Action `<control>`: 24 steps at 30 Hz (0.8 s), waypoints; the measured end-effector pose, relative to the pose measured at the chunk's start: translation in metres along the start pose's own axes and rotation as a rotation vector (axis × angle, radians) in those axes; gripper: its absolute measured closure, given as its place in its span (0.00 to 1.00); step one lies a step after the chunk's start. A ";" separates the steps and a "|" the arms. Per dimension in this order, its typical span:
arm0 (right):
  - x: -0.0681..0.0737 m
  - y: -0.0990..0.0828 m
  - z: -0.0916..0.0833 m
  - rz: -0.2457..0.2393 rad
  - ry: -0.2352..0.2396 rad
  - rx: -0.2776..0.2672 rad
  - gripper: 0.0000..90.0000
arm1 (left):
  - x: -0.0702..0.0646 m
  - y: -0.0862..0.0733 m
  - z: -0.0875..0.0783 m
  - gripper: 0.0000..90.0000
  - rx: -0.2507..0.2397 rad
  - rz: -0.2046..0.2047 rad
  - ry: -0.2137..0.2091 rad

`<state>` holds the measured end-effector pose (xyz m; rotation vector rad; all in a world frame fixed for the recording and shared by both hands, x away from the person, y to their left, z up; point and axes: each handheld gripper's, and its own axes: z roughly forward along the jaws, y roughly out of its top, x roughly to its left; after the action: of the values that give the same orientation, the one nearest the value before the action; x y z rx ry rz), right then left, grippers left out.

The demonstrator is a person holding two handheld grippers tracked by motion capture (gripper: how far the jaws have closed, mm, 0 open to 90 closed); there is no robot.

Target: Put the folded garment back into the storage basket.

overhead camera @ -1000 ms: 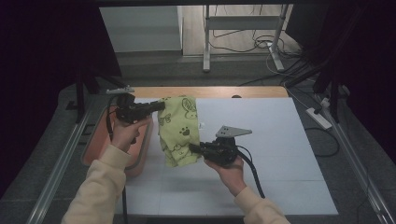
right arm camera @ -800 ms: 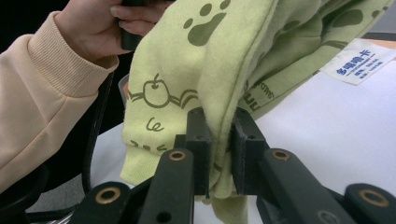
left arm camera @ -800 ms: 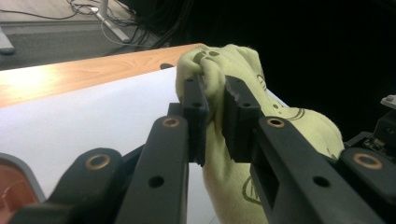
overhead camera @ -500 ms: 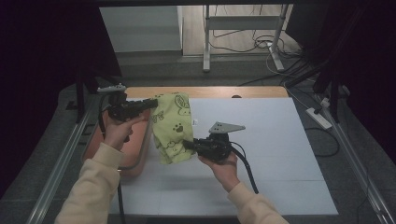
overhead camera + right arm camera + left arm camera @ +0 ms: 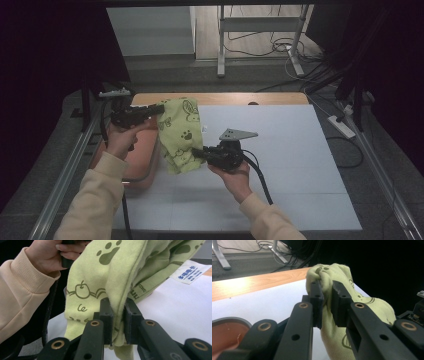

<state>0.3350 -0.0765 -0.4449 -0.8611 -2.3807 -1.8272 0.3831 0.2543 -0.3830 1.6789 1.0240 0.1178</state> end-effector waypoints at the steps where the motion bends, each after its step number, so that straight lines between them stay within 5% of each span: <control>1: 0.000 0.000 0.001 0.000 0.000 0.000 0.88 | 0.000 0.000 0.000 0.88 -0.001 -0.001 0.001; 24: 0.005 0.010 0.027 -0.001 0.015 0.011 0.88 | 0.017 0.002 -0.021 0.88 -0.005 -0.009 0.046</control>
<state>0.3434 -0.0488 -0.4423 -0.8424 -2.3799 -1.8131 0.3828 0.2814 -0.3803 1.6737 1.0650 0.1532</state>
